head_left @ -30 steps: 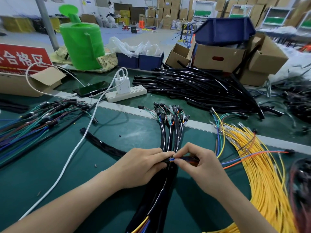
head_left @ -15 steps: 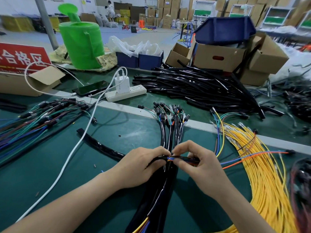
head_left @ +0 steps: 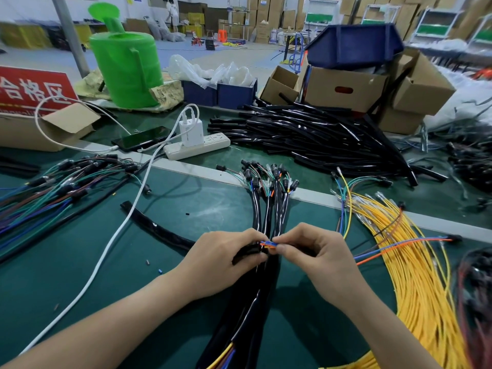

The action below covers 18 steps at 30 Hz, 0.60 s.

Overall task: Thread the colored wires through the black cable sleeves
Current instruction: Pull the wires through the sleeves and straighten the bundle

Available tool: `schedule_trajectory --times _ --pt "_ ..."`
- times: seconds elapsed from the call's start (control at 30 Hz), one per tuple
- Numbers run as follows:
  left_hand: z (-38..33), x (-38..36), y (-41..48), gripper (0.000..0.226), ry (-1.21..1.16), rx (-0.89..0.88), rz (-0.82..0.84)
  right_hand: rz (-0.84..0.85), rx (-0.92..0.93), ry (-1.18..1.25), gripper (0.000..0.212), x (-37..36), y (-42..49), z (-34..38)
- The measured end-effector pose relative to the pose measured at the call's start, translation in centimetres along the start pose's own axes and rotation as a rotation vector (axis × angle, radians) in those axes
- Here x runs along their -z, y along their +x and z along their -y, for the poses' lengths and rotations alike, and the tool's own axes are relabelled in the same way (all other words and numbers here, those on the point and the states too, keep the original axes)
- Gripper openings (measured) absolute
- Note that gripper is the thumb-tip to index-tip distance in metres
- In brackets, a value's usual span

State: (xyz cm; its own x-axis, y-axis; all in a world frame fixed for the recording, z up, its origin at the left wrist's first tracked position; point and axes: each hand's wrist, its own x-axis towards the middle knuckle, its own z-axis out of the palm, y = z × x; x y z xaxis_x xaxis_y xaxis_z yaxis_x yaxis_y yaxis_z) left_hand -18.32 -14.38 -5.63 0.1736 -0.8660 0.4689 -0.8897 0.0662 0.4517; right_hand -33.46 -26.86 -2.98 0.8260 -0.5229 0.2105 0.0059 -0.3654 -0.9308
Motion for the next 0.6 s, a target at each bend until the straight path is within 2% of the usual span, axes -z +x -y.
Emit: schedule_trajectory --times 0.33,0.6 --pt "0.06 -0.27 0.02 0.017 -0.139 -0.036 -0.192 0.020 -0.029 0.019 0.021 -0.26 -0.20 -0.01" --pt "0.26 -0.25 0.27 0.011 -0.249 -0.066 -0.155 0.059 -0.061 0.086 0.018 -0.19 -0.23 -0.61"
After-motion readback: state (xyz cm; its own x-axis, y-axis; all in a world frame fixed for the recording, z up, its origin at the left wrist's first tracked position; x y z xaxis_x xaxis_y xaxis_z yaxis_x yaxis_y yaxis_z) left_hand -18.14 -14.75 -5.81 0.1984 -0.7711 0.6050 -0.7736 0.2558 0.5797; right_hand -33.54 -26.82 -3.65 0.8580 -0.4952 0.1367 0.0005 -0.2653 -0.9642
